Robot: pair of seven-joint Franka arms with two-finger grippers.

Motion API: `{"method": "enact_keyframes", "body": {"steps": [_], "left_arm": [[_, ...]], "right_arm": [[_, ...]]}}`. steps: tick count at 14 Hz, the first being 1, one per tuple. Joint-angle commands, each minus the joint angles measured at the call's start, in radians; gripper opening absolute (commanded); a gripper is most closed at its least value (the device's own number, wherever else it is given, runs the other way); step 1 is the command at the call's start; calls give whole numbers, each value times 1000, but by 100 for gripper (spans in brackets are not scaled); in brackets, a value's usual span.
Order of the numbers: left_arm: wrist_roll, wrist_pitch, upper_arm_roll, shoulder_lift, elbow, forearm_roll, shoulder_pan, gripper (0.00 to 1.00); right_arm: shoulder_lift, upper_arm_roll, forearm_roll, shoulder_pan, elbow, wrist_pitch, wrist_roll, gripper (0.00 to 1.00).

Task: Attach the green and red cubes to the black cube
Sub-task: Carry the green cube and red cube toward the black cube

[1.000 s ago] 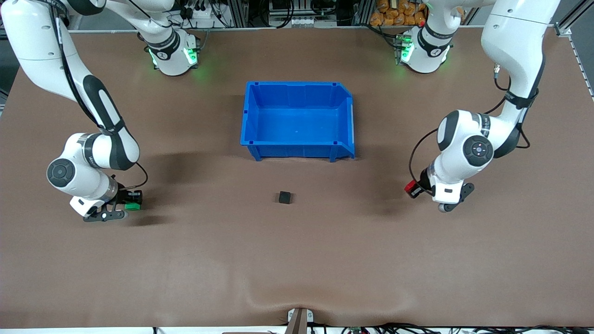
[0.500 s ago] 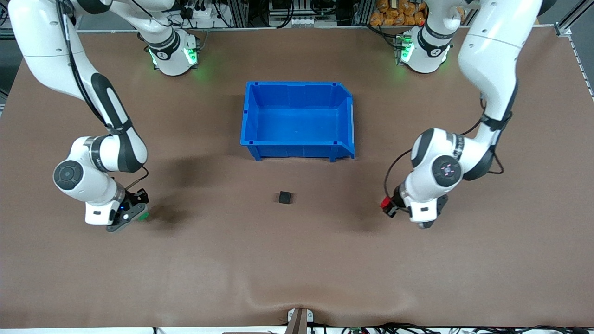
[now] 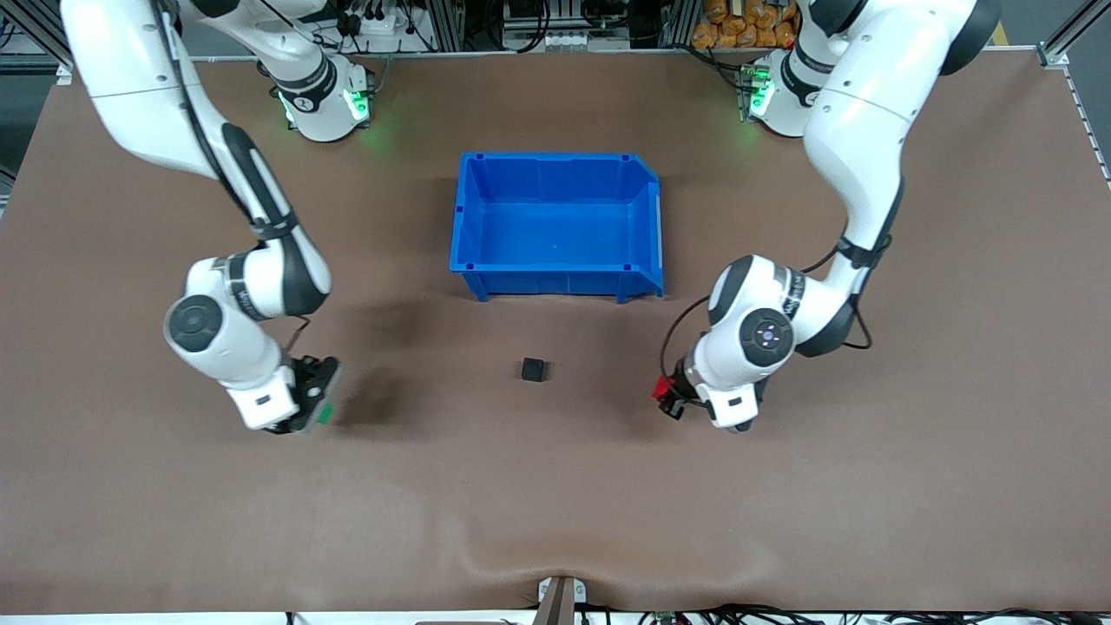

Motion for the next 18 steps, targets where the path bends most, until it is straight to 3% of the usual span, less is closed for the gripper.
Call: {"method": "enact_keyframes", "body": {"steps": [1, 5, 9, 18], "left_arm": [[-134, -25, 12, 69, 91, -23, -42, 0], [-267, -15, 12, 124, 149, -24, -110, 0], [-359, -6, 9, 161, 169, -24, -142, 0], [-570, 69, 4, 187, 180, -26, -220, 0]], "right_arm": [[59, 69, -1, 19, 80, -15, -24, 0], [150, 92, 64, 91, 144, -18, -23, 0], [161, 92, 145, 184, 155, -70, 0, 0], [177, 84, 130, 293, 179, -96, 86, 0]]}}
